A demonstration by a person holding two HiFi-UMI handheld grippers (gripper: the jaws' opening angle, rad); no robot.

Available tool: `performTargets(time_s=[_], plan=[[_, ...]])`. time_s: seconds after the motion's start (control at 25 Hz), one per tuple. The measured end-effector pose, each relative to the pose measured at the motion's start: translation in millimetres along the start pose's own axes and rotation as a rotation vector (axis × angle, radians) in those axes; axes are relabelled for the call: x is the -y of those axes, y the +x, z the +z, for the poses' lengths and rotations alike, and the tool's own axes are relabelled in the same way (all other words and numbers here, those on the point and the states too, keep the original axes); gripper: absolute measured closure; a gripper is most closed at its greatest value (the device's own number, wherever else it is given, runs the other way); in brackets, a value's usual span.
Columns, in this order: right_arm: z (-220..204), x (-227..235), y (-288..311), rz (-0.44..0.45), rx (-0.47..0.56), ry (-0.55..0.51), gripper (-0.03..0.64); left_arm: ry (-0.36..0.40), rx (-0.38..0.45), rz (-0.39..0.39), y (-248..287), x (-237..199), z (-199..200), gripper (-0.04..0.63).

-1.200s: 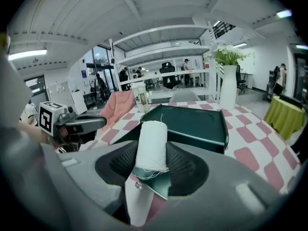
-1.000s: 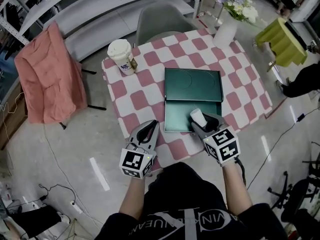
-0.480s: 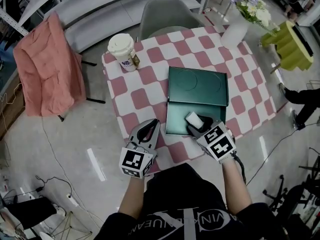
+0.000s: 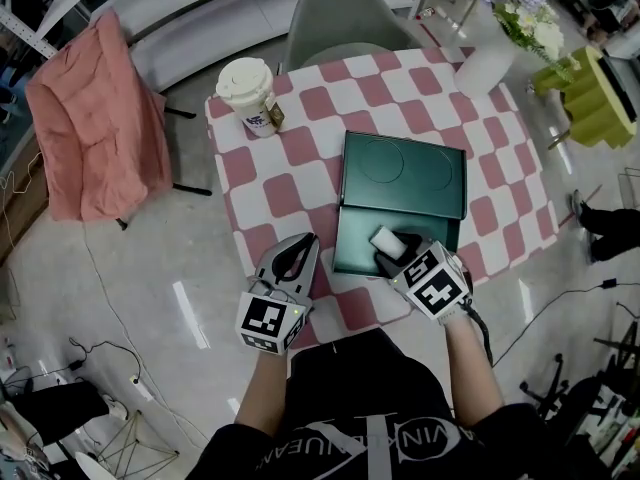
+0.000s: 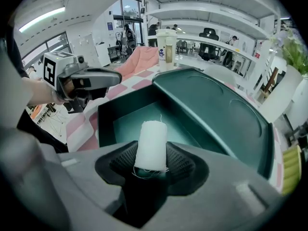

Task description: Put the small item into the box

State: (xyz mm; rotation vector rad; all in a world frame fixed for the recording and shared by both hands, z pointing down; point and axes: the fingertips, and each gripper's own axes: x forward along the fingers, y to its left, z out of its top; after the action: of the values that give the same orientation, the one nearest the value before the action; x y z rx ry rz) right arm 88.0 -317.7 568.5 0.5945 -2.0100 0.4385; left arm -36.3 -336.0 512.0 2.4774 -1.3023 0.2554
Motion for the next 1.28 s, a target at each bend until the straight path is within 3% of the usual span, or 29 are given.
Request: performTargets(time_s=[0.48,1.28], plan=[[0.2,-2.6,7.6,0.05,-0.007,-0.026,0.434,-0.014,0.0,0.012,3.9,-5.4,-0.4,0.575],[13.7,-8.2,-9.2,-0.009,0.075,-0.002,0.423,-0.018,0.022,-0.004,-10.6,-1.6,4.9,0.575]])
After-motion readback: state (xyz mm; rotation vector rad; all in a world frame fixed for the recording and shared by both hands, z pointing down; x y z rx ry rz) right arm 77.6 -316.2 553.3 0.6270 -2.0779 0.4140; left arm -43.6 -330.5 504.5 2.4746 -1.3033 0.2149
